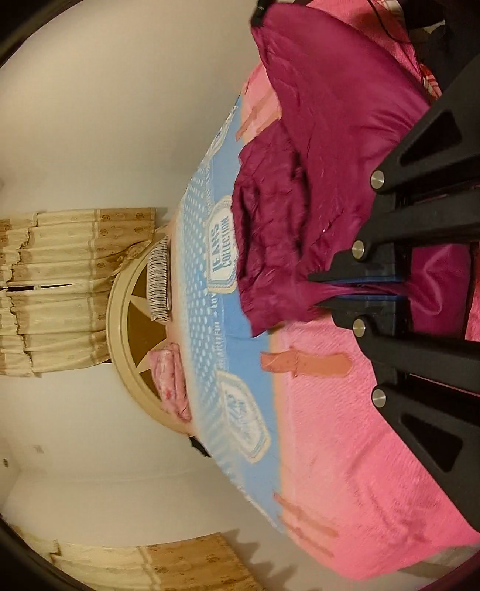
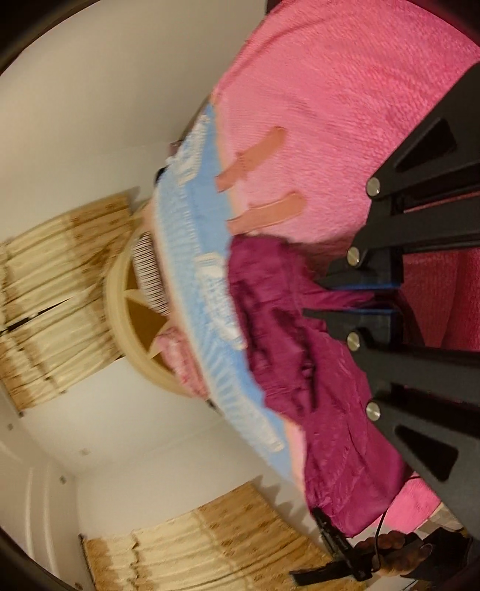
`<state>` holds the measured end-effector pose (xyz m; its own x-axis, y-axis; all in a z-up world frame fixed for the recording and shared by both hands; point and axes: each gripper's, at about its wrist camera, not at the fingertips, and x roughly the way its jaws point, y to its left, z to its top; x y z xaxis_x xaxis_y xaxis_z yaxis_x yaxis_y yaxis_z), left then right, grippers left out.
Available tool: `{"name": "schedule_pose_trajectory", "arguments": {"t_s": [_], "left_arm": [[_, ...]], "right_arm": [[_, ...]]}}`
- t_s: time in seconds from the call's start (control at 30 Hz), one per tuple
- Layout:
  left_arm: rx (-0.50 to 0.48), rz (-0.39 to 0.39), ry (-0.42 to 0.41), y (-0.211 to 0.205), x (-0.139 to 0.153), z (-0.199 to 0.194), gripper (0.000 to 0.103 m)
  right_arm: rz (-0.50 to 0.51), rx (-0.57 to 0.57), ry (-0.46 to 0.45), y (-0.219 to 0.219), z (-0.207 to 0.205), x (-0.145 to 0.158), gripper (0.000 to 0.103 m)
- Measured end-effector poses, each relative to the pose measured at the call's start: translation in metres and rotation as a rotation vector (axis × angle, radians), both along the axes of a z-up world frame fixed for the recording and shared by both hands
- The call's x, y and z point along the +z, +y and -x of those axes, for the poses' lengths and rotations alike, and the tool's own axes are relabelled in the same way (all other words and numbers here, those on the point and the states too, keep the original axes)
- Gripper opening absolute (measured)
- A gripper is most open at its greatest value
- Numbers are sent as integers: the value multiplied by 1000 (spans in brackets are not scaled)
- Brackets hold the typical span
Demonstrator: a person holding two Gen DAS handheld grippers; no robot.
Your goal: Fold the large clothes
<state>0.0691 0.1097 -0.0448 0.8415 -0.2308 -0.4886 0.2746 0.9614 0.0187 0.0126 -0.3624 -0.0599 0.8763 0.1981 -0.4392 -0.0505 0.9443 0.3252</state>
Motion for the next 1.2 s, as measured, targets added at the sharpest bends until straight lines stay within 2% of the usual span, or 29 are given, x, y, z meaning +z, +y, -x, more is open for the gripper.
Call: {"name": "schedule_pose_trajectory", "arguments": {"t_s": [0.07, 0.13, 0.23, 0.4, 0.53, 0.63, 0.67, 0.7, 0.73, 0.77, 0.83, 0.9, 1.03, 1.1, 1.13, 1.17, 1.2], "left_arm": [[5, -7, -2, -2, -4, -15, 3], [29, -33, 16, -9, -16, -48, 3], [75, -84, 35, -24, -33, -105, 3], [97, -114, 88, -45, -53, -189, 3], [97, -135, 104, -54, -62, -223, 7], [116, -108, 134, -55, -65, -244, 10], [139, -103, 131, -55, -64, -248, 23], [201, -118, 105, -54, -62, -254, 49], [250, -130, 80, -55, -59, -256, 66], [299, -130, 45, -53, -57, -258, 91], [354, -117, 2, -53, -57, -264, 93], [384, -141, 34, -60, -63, -277, 93], [573, -182, 36, -57, -64, -292, 93], [650, -147, 4, -45, -53, -285, 93], [671, -127, -22, -40, -48, -279, 93], [685, -122, -46, -36, -43, -274, 93], [699, -130, -64, -34, -40, -269, 93]], "right_arm": [[-3, -1, -24, 0, -5, 8, 8], [26, -7, -32, 3, -26, 7, 8], [30, -26, -10, 4, -83, -4, 8], [13, -92, 33, -2, -171, -18, 8], [34, -116, 66, -6, -218, -26, 8], [43, -125, 99, -13, -244, -36, 8], [45, -127, 104, -15, -249, -40, 8], [49, -129, 112, -16, -257, -44, 8], [57, -133, 118, -17, -265, -48, 8], [60, -136, 120, -16, -269, -51, 8], [60, -150, 132, -18, -285, -60, 8], [63, -168, 136, -18, -298, -68, 9], [119, -208, 109, -8, -323, -75, 13], [136, -222, 89, -5, -330, -73, 31], [141, -246, 74, -6, -331, -70, 70], [132, -258, 63, -7, -330, -67, 98], [102, -279, 32, -12, -325, -63, 98]]}}
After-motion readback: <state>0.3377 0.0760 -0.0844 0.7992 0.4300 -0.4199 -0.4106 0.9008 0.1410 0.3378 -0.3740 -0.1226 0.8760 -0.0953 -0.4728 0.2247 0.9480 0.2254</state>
